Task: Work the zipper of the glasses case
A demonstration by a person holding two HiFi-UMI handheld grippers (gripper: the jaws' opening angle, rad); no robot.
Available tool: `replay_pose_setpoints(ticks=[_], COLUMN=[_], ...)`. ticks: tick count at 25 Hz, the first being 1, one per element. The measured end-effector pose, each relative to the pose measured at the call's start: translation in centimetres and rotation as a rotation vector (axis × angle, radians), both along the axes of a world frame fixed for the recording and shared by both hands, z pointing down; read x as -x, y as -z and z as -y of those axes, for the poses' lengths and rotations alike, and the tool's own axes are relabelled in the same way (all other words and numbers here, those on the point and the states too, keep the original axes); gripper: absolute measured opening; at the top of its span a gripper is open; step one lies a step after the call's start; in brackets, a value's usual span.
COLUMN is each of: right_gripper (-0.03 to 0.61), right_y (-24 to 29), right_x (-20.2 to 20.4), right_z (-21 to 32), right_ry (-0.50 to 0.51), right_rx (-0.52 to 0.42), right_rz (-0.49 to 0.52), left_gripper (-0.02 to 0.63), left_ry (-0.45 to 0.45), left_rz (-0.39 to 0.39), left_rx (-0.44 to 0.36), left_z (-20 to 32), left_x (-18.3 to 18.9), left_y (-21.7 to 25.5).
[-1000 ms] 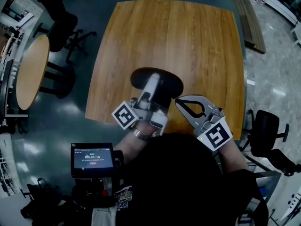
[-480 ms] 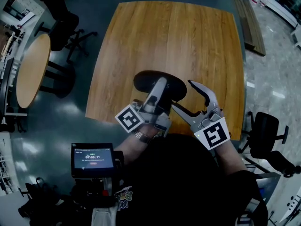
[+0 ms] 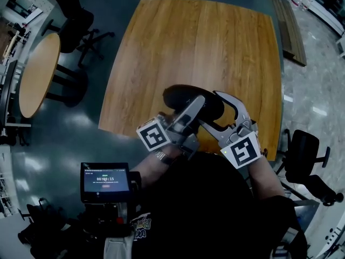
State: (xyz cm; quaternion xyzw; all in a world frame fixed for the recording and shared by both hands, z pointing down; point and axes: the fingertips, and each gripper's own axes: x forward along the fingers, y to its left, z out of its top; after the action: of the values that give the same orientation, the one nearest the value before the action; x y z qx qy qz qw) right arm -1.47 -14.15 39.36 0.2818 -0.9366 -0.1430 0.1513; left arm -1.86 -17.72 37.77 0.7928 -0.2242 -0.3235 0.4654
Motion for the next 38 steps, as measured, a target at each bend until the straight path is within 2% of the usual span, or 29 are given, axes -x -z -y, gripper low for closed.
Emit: replay_pose_setpoints(ticks=[3, 6, 7, 8, 10, 12, 13, 16, 20, 23, 26, 31, 34, 38], right_gripper=[0.328, 0.328, 0.327, 0.327, 0.327, 0.327, 0.327, 0.327, 0.327, 0.328, 0.328, 0.331, 0.330, 0.328], right_y=[0.4, 0.0, -0.5, -1.3, -3.6, -7.2, -9.3, -15.7, -23.7, -26.5, -28.3, -29.9, -30.9, -30.7], right_x=[-0.7, -3.3, -4.6, -6.0, -8.6, -10.4, -10.9, -10.9, -10.3, -9.7, -8.8, -8.5, -8.8, -8.6], right_z=[-0.1, 0.1, 0.3, 0.7, 1.9, 3.4, 4.0, 6.0, 8.6, 10.6, 12.2, 13.4, 13.3, 13.0], right_ry=[0.007, -0.052, -0.091, -0.127, -0.170, -0.191, -0.198, -0.190, -0.184, -0.164, -0.105, -0.021, 0.003, -0.002], right_rx=[-0.005, 0.054, 0.098, 0.140, 0.182, 0.201, 0.226, 0.340, 0.508, 0.563, 0.570, 0.577, 0.597, 0.636], right_rz=[0.032, 0.099, 0.128, 0.147, 0.135, 0.085, 0.064, 0.031, -0.024, -0.063, -0.129, -0.179, -0.214, -0.168], left_gripper=[0.275, 0.301, 0.278, 0.229, 0.161, 0.028, -0.001, -0.002, -0.002, -0.002, -0.002, -0.002, -0.002, -0.002], left_ry=[0.001, 0.066, 0.105, 0.144, 0.197, 0.200, 0.184, 0.082, -0.076, -0.103, -0.036, 0.074, 0.108, 0.127], left_rz=[0.036, -0.002, -0.011, -0.014, 0.010, 0.096, 0.154, 0.313, 0.572, 0.669, 0.682, 0.698, 0.699, 0.704], left_rx=[-0.034, 0.004, 0.023, 0.040, 0.063, 0.057, 0.042, -0.017, -0.094, -0.102, -0.036, 0.046, 0.053, 0.055], left_z=[0.1, 0.7, 0.9, 0.8, 0.4, -0.7, -1.4, -3.9, -7.2, -9.2, -9.9, -11.7, -12.6, -13.0], left_x=[0.8, 3.3, 4.6, 5.9, 7.9, 8.3, 7.9, 5.2, 1.1, 0.1, 1.1, 1.9, 1.5, 1.7], left_y=[0.1, -1.0, -1.6, -2.2, -3.7, -5.0, -5.5, -6.5, -8.5, -9.7, -10.1, -10.7, -11.2, -11.2])
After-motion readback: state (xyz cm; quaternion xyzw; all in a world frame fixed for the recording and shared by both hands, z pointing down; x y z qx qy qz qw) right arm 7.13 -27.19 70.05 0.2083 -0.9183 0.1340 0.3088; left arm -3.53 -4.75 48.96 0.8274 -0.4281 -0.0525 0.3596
